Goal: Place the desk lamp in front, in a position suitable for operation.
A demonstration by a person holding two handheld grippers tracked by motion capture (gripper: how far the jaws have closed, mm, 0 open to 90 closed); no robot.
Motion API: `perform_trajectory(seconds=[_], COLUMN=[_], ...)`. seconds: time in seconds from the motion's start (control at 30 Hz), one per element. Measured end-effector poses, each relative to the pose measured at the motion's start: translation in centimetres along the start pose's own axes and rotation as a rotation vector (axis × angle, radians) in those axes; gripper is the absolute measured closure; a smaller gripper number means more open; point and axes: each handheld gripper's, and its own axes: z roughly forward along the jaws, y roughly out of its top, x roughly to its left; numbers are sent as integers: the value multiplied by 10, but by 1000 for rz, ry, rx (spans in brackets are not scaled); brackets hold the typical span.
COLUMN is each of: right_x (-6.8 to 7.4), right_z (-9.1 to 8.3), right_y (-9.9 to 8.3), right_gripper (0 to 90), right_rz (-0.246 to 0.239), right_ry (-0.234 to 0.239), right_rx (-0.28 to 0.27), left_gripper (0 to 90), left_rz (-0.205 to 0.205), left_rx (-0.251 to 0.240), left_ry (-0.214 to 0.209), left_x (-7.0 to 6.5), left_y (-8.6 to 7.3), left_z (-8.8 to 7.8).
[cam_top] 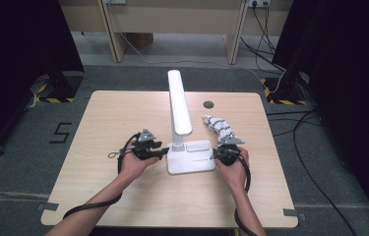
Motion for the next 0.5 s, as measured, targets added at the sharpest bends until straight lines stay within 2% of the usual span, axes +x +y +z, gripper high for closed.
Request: perform_trajectory(seconds=[0.2, 0.37, 0.5], right_x=[3, 9, 15], right_z=[-30, -38, -40], right_y=[-13, -25, -33], right_gripper=[712, 685, 668], right_rz=[-18, -17, -9], right_ry=[50, 91, 108], right_rx=[18, 40, 56], left_gripper=[426, 408, 422], left_rz=[-28, -31, -59], left_rx=[-97, -123, -129], left_ry=[-27, -28, -24], left_x=[1, -2, 2], left_y=[36, 52, 57], left_z=[2, 4, 10])
